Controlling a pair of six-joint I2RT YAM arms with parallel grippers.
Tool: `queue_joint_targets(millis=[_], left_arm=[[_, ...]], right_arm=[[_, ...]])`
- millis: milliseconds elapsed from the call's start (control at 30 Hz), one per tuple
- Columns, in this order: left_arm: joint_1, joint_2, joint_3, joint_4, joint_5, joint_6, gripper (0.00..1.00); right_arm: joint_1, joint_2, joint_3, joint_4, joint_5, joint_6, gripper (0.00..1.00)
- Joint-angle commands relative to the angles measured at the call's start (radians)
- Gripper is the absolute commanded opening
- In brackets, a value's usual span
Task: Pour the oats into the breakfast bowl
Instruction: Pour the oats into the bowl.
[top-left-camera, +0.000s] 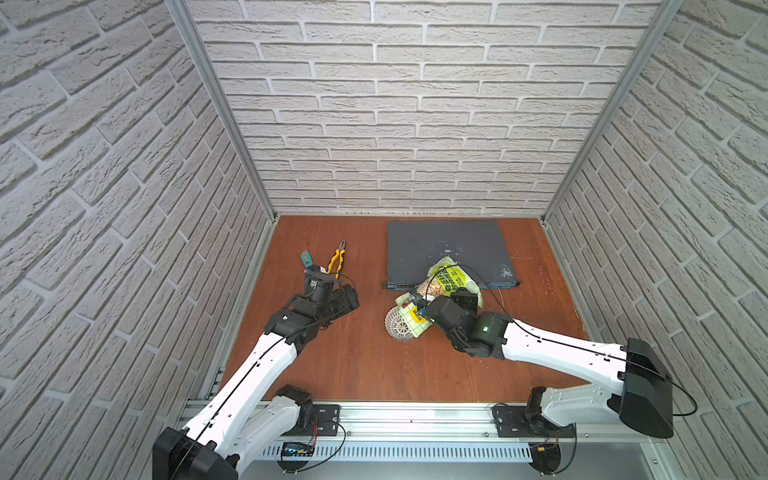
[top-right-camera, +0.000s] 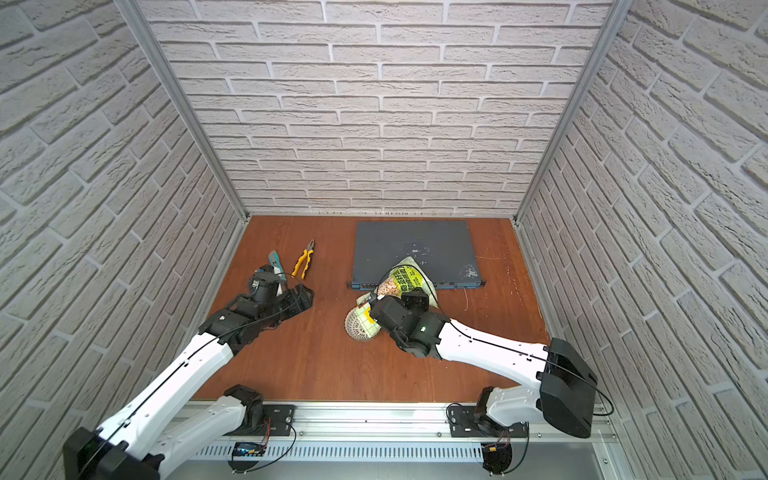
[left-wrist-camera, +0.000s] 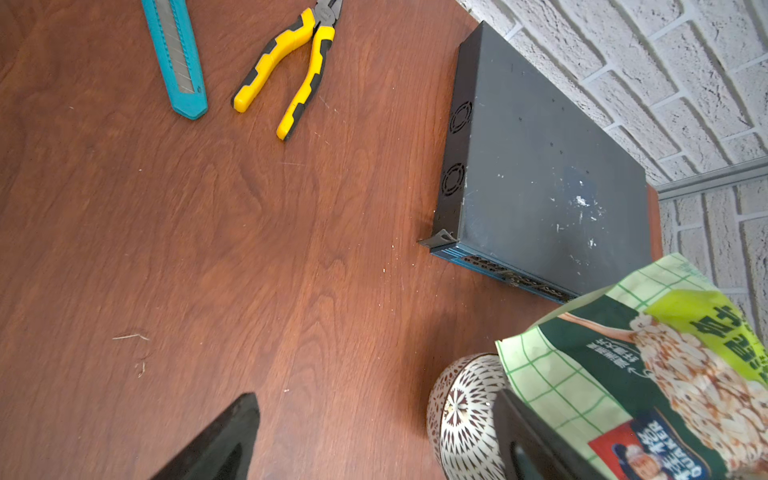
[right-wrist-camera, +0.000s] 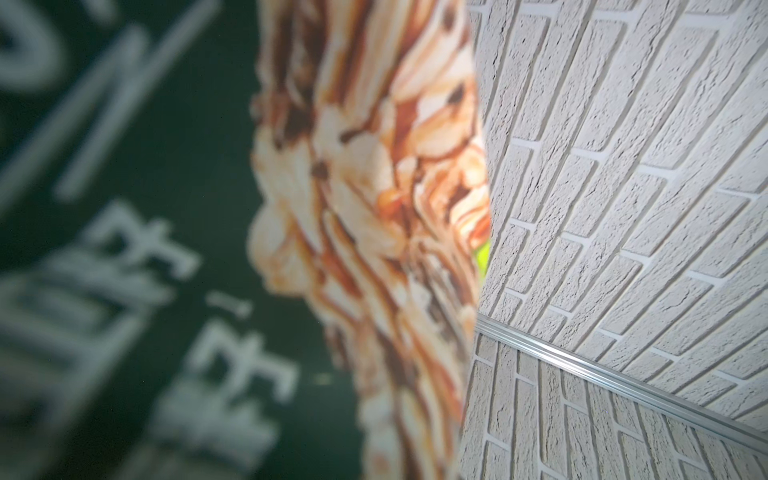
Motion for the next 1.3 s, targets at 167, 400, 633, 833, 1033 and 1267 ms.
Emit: queue_joint_targets(millis=[167,400,633,833,1033,1267], left_arm=[[0.006,0.002,-0.013,0.006,-0.003,-0.005,0.90],[0.007,0.003,-0.013,0.004,-0.004,-0.008,0.91],[0.006,0.000,-0.013,0.000,-0.005,-0.014,0.91],[0.006,0.001,-0.011,-0.002,-0.006,-0.015,0.91],[0.006,0.004,-0.009,-0.003,-0.006,-0.017,0.91],[0.007,0.006,-0.009,-0.003,-0.006,-0.017,0.91]], right_arm=[[0.010,-0.076,-0.023,0.219,0.134,-0.031,0.04],[0.010,-0.103,-0.081,0.313,0.124,-0.091,0.03],[0.016,-0.105,-0.113,0.408,0.131,-0.162,0.03],[0.016,-0.099,-0.124,0.453,0.140,-0.199,0.04],[0.017,-0.096,-0.133,0.496,0.150,-0.242,0.04],[0.019,-0.088,-0.130,0.521,0.158,-0.282,0.04]])
